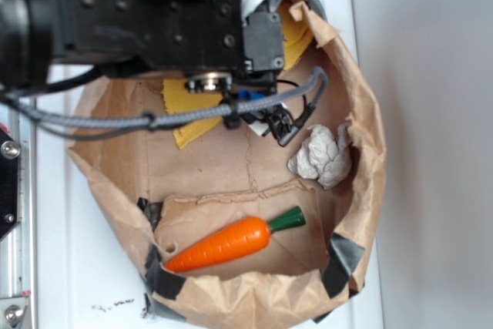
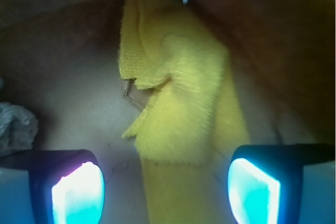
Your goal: Grab the yellow cloth.
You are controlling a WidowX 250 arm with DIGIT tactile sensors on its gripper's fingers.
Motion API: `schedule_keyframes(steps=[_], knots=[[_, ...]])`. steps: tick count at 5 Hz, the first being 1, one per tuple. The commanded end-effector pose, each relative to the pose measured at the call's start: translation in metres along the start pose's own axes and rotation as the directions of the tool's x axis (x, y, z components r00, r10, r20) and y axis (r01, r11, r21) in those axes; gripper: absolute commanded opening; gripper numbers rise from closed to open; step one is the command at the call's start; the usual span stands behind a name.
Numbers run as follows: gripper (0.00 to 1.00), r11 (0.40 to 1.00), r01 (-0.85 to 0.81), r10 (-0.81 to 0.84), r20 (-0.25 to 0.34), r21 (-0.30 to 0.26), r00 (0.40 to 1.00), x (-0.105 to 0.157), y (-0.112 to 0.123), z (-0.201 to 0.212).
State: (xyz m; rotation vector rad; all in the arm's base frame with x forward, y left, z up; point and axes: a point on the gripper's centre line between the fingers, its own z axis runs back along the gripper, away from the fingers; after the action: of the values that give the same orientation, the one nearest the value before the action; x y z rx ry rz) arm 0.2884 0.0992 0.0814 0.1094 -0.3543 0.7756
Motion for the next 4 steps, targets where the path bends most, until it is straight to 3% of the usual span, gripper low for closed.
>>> schedule_keyframes(steps=[1,3,4], knots=[[1.0,0.999,-0.04,0.04,0.108,0.0,0.993,0.038,-0.001,-0.029],[1.0,0.996,-0.093,0.089,0.175,0.017,0.981,0.07,-0.029,-0.054],[0.0,0.996,-0.09,0.089,0.198,-0.003,0.976,0.079,-0.047,-0.059]])
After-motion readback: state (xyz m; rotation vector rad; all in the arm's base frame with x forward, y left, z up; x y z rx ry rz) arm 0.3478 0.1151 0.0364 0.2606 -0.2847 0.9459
